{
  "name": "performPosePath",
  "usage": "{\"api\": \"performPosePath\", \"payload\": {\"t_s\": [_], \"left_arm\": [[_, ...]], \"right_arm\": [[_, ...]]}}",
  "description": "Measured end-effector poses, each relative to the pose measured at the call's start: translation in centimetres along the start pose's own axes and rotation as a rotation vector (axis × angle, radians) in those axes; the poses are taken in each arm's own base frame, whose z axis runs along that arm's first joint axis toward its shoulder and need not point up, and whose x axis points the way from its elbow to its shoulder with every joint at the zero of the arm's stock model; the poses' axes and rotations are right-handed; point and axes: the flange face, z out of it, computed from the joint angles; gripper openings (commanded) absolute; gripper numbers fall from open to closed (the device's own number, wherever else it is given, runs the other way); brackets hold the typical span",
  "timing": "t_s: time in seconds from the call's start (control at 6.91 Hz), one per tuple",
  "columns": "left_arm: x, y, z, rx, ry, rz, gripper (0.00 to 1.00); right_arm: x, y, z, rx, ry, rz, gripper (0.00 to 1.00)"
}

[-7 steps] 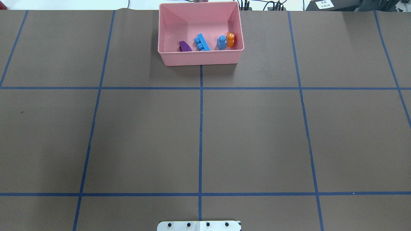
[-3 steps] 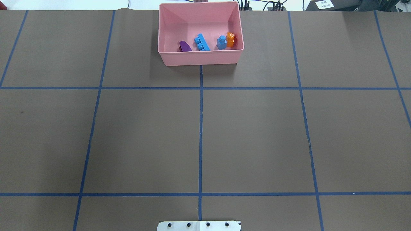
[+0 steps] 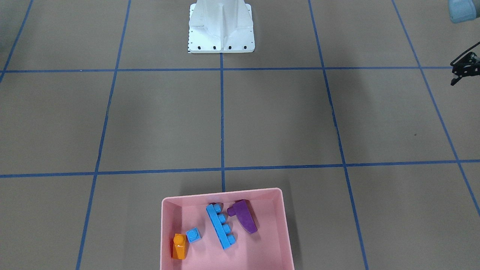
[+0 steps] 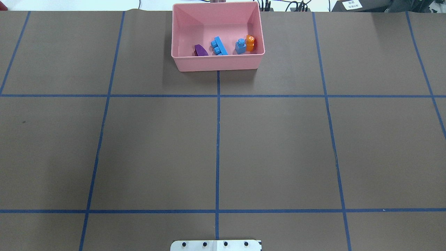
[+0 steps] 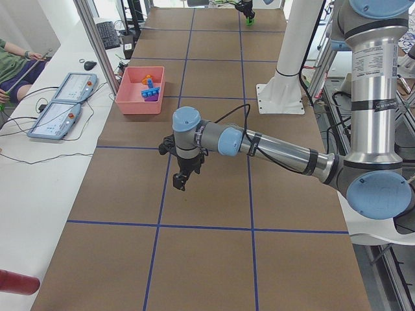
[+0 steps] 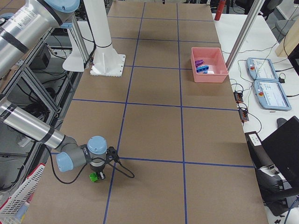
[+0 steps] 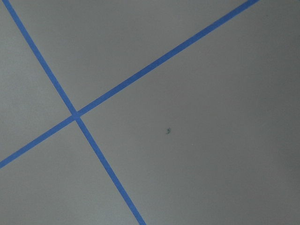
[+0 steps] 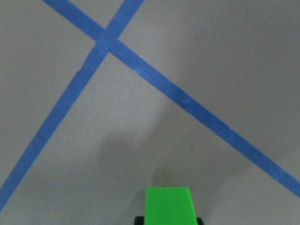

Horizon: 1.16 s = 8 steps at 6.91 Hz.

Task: Put all blocks into box

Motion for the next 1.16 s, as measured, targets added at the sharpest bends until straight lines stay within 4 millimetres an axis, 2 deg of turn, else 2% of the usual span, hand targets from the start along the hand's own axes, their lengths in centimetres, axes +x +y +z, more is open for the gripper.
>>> {"api": "performPosePath", "payload": {"t_s": [0.29,0.58,0.87,1.16], "left_arm": [[0.0,0.0,0.0,0.000,0.000,-0.009,1.00],[0.0,-0.1,0.0,0.001,0.002,-0.037,1.00],[0.1,-0.1,0.1,0.001,0.002,-0.045,1.00],[0.0,-0.1,0.1,0.000,0.003,-0.047,1.00]], "right_arm": [[-0.5,-2.1,-3.4,0.115,0.029,0.033,0.00],[-1.2,-7.0,-7.9,0.267,-0.006,0.033,0.00],[-0.9,-14.1,-13.4,0.406,-0.110,0.042,0.00],[-0.7,-23.1,-19.2,0.454,-0.155,0.098,0.00]]}}
